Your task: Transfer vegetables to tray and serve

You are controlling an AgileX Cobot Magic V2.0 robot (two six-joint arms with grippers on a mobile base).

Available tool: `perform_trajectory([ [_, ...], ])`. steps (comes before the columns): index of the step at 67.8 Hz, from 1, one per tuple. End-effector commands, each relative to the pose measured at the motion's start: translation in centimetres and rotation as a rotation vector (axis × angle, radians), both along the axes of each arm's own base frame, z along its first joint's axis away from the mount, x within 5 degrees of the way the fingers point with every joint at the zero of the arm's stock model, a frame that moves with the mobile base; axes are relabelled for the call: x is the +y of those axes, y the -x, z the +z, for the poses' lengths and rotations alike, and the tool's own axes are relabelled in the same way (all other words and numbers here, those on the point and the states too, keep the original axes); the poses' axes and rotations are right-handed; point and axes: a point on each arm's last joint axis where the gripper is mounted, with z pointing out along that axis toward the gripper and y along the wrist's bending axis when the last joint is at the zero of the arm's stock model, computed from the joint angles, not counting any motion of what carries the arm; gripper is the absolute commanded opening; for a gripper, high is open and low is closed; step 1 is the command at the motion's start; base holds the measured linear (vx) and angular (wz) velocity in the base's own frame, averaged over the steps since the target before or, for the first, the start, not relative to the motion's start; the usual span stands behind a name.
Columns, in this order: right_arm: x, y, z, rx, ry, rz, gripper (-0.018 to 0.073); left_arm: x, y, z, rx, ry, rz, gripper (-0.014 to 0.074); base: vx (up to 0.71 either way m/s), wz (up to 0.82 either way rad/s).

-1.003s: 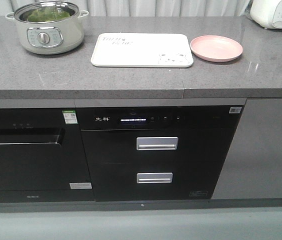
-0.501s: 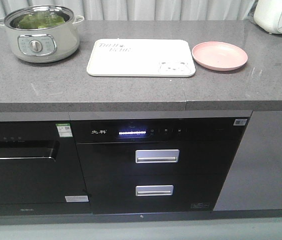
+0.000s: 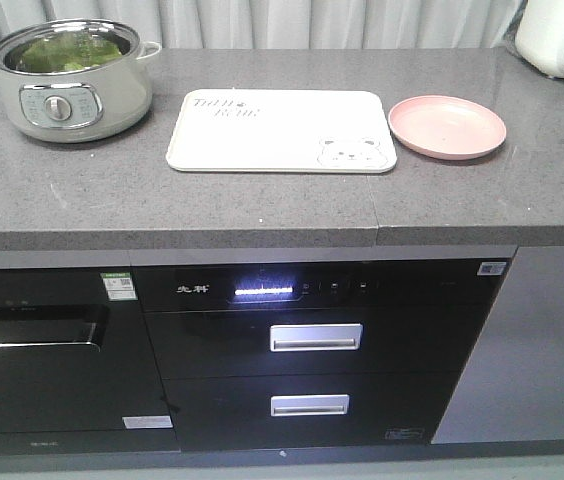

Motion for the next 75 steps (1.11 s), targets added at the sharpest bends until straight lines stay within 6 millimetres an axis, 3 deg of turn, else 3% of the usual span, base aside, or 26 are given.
perform_trajectory([
  [1,0.13,0.08,0.22,-0.066,0.006,0.013,-0.0003,0.03,-0.03,-0.01,-0.055,0.012,0.004,-0.0006,0.09,0.00],
  [75,0.13,0.08,0.22,-0.066,0.006,0.013,-0.0003,0.03,-0.03,-0.01,-0.055,0.012,0.004,-0.0006,0.08,0.00],
])
